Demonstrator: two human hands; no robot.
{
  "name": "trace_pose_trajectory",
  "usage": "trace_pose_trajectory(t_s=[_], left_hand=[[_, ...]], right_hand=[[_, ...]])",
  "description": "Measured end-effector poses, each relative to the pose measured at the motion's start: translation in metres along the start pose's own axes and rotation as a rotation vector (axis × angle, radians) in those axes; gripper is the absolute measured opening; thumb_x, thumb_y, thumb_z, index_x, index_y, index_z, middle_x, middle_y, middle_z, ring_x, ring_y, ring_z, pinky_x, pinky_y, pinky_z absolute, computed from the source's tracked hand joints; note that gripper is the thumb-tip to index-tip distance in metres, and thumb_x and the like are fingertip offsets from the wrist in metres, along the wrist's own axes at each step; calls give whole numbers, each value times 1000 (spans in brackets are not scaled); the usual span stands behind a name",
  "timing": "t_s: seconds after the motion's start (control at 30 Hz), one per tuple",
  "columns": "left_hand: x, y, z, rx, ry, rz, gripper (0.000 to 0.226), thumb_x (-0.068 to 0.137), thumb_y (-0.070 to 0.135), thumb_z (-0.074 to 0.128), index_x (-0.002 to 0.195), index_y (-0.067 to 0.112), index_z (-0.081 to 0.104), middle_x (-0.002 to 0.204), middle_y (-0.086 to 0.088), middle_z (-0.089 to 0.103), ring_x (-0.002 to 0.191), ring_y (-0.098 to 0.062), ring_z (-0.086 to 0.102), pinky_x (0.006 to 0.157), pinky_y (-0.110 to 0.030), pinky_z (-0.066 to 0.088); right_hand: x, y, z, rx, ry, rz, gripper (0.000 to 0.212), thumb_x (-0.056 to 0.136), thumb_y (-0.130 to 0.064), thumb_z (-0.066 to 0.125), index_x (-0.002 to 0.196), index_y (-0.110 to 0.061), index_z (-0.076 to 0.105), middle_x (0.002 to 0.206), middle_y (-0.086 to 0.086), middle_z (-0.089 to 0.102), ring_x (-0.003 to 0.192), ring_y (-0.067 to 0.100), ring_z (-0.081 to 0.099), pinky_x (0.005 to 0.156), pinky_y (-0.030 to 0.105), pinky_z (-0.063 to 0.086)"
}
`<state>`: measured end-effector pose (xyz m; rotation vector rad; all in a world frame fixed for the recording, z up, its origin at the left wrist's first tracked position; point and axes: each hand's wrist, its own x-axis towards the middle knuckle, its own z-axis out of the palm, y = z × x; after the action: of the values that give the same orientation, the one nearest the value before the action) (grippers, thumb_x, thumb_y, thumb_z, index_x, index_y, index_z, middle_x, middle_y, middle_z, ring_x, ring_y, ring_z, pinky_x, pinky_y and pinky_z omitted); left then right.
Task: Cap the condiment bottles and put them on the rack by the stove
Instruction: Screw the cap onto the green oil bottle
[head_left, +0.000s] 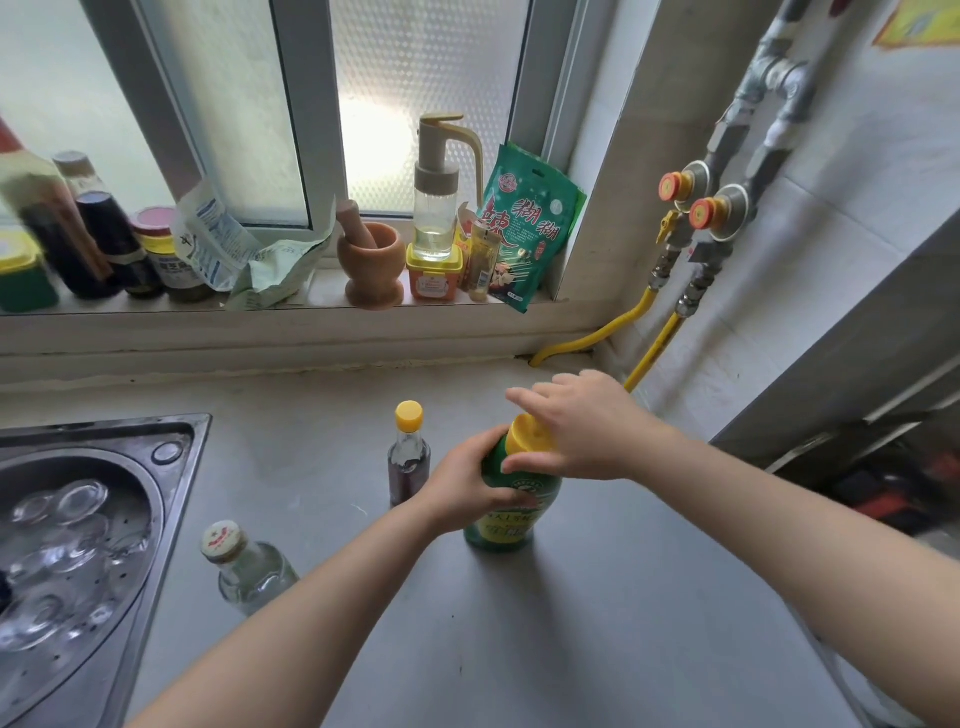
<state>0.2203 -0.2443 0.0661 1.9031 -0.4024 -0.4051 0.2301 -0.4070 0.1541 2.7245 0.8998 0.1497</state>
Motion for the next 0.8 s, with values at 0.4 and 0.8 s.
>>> trace_pose_trajectory(t_s=[0.4, 0.8], left_hand=[[0, 0, 0, 5, 1, 7, 69, 68, 18, 82, 127, 30, 49, 112, 10, 61, 107, -12, 56, 92, -33, 49], [3, -6, 2, 15, 10, -13, 75, 62, 26, 84, 128, 34, 49, 121, 9, 61, 114, -12, 55, 99, -39, 47]], right_hand=[[1, -12, 16, -55, 119, 28, 56, 80, -71, 35, 68, -17, 41, 55, 2, 61, 43, 22, 53, 43, 23, 17], [-1, 24, -17, 308, -320, -11, 55, 77, -59, 62, 120, -33, 41, 99, -11, 46, 87, 11, 48, 66, 28, 44]])
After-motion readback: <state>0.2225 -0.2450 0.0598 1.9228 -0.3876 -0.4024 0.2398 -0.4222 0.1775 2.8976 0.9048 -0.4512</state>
